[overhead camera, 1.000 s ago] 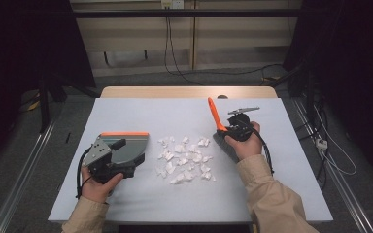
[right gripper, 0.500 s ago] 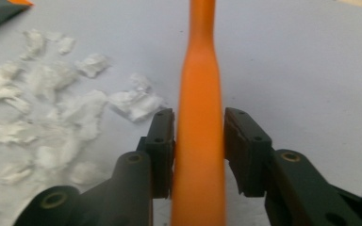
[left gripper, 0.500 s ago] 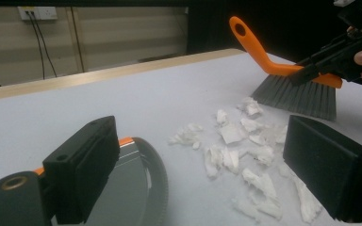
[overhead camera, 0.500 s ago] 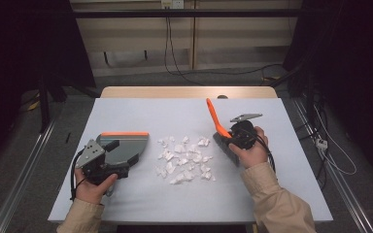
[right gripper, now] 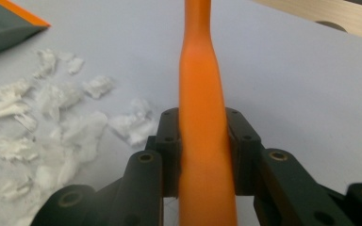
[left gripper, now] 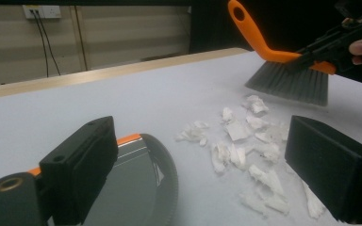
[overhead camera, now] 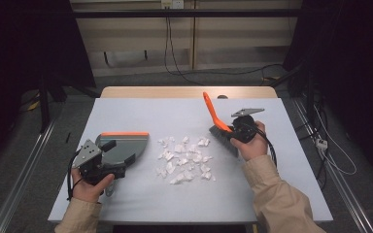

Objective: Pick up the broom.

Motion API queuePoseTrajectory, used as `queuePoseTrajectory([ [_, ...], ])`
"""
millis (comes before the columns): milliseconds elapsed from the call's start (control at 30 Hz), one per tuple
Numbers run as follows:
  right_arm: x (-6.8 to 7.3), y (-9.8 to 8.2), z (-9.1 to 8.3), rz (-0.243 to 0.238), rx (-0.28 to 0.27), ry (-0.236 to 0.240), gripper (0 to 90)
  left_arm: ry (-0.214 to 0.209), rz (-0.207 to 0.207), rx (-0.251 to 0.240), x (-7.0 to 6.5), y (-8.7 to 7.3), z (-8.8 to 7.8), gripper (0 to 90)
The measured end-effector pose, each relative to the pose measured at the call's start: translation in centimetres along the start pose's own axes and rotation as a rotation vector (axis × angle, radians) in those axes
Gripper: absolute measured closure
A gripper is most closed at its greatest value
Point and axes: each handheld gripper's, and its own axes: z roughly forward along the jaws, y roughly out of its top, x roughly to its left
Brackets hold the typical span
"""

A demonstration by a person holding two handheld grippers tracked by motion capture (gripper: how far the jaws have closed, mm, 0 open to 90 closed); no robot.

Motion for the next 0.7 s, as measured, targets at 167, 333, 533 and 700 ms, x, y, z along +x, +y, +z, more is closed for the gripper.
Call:
queuePoseTrajectory([
  [167, 0.0, 1.6, 1.6, -0.058, -0.024, 0.027, 71.4, 0.004, -0.01, -0.007, 0.5, -0.2, -0.2, 7.3],
  [333, -0.1, 2.7, 3.3, -0.096, -0.037, 0.077, 71.4, 0.002, -0.006, 0.003, 0.5, -0.4, -0.3, 7.3],
  [533, -0.5, 3.0, 5.2, -0.145, -0.049, 0.118, 71.4, -0.003, 0.018, 0.021, 0.3, -0.7, -0.3, 7.3],
  [700, -0.6, 3.2, 5.5, -0.169, -0.059, 0.145, 71.4, -0.002, 0.004, 0.018, 0.2, -0.8, -0.4, 6.9],
])
